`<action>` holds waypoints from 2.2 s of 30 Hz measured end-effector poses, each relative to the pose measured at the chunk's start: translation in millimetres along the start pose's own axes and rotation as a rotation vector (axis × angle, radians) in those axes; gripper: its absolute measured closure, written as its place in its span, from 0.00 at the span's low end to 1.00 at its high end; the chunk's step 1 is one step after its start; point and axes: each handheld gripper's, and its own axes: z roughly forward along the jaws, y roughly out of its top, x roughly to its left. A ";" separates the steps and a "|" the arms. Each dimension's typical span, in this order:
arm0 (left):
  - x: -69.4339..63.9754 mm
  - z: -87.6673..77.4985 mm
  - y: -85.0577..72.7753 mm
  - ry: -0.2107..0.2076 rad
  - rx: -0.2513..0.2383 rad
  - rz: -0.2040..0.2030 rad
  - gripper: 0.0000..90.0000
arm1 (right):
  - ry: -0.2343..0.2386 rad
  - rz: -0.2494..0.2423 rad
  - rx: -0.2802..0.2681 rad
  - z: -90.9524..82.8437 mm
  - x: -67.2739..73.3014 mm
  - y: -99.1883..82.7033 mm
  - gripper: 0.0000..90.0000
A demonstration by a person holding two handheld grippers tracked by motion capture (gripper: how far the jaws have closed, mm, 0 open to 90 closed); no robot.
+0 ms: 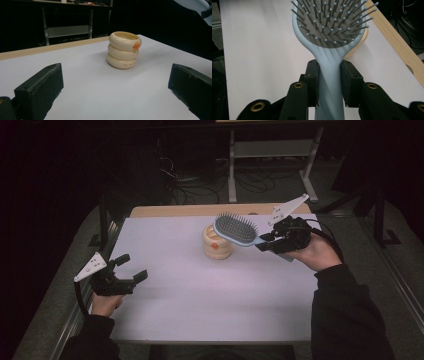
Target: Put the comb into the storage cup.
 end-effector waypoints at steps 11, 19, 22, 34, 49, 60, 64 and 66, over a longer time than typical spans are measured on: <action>-6.5 6.1 21.3 -0.053 0.000 -0.019 0.00 | 0.002 -0.022 -0.012 2.1 4.8 16.3 0.76; -14.1 18.7 42.4 -0.078 -0.001 -0.020 0.00 | 0.001 -0.033 -0.038 4.5 7.1 25.2 0.76; -17.3 24.1 49.4 -0.084 0.007 -0.020 0.00 | 0.003 -0.036 -0.047 4.4 8.1 28.4 0.76; -27.3 38.6 77.4 -0.103 0.007 0.006 0.00 | -0.001 -0.043 -0.095 1.0 9.6 42.0 0.76; -34.7 54.2 98.3 -0.134 -0.022 -0.012 0.00 | 0.013 -0.053 -0.123 11.2 12.5 55.4 0.76; -45.1 68.5 110.3 -0.160 -0.023 -0.010 0.00 | 0.026 -0.062 -0.141 22.7 14.7 63.6 0.76; -46.9 71.1 112.2 -0.167 -0.030 -0.017 0.00 | 0.028 -0.061 -0.148 25.3 15.5 66.1 0.76; -49.7 76.7 116.3 -0.182 -0.040 -0.027 0.00 | 0.030 -0.065 -0.157 29.5 15.8 69.1 0.76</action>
